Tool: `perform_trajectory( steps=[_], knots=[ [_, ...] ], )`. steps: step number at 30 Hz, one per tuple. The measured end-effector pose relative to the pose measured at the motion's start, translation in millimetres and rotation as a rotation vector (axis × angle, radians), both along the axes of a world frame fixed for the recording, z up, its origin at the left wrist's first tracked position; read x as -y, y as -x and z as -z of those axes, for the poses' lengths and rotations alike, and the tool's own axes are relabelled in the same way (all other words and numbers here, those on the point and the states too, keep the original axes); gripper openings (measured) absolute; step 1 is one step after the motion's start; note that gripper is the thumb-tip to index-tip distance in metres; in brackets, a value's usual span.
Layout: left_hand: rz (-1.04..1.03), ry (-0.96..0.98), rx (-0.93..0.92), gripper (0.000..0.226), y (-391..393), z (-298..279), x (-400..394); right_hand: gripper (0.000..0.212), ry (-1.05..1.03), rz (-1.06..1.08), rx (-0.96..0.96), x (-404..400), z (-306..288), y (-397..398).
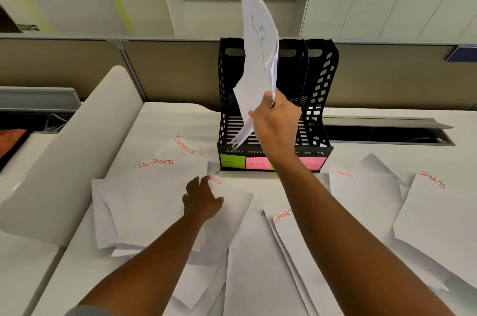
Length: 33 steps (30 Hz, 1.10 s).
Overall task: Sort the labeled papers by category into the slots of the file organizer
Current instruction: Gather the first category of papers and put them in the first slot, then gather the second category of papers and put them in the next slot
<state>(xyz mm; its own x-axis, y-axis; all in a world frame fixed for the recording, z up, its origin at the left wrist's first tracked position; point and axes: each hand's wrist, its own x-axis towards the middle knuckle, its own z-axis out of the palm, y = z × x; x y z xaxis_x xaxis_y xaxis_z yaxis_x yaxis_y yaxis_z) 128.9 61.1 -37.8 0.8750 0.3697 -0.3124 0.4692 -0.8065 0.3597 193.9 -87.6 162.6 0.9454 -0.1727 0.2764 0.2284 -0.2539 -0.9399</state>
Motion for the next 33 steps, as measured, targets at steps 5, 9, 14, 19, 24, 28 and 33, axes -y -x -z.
perform_trajectory(
  steps=[5, 9, 14, 19, 24, 28, 33],
  knots=[
    [0.011, -0.007, 0.010, 0.083, -4, 3, -9, 0.028, -0.022, -0.030, 0.011, -21, 21, -21],
    [0.003, -0.006, 0.031, 0.082, -3, 8, -14, 0.025, 0.034, -0.041, -0.013, -35, 41, -41],
    [0.024, 0.007, 0.133, 0.067, 1, 16, -17, 0.026, 0.114, -0.058, -0.087, -45, 69, -59],
    [-0.004, 0.075, 0.267, 0.053, 9, 23, -21, 0.029, 0.056, -0.079, -0.248, -56, 95, -68],
    [-0.071, 0.067, 0.378, 0.039, 15, 29, -34, 0.030, 0.079, -0.064, -0.396, -58, 112, -68],
    [-0.218, 0.038, 0.413, 0.033, 17, 26, -47, 0.010, 0.130, -0.044, -0.356, -51, 115, -65],
    [-0.474, -0.075, 0.278, 0.043, 25, 22, -74, 0.031, 0.287, 0.074, -0.110, -46, 123, -47]
  ],
)
